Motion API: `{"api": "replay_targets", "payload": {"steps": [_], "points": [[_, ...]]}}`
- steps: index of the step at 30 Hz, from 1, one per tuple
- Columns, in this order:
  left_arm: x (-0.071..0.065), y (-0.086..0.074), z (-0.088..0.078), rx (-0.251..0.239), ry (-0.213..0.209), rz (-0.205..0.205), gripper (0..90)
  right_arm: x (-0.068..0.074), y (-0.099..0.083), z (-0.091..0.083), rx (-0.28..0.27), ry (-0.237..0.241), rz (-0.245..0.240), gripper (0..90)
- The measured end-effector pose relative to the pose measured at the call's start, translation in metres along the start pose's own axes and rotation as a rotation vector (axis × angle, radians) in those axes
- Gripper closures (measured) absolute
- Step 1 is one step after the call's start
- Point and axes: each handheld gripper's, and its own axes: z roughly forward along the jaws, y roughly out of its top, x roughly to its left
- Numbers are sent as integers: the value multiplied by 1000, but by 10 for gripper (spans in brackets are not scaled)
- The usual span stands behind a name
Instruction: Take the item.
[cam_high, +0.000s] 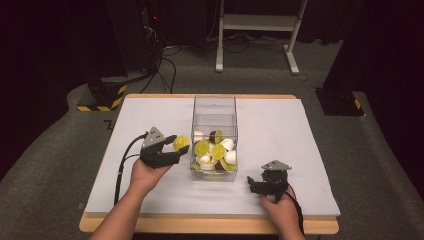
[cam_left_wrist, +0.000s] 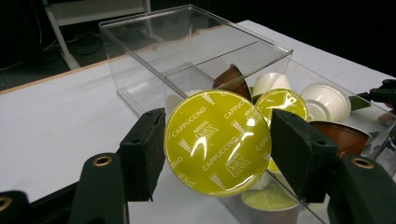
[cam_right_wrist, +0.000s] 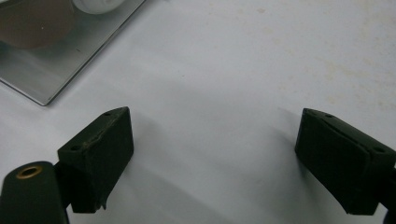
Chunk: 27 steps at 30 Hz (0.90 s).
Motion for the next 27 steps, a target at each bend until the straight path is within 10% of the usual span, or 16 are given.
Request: {"api": "replay_targets", "payload": {"steps": [27], "points": [[44,-12,-25,-12,111,-22,379,0,0,0,-1,-1,-2,115]]}}
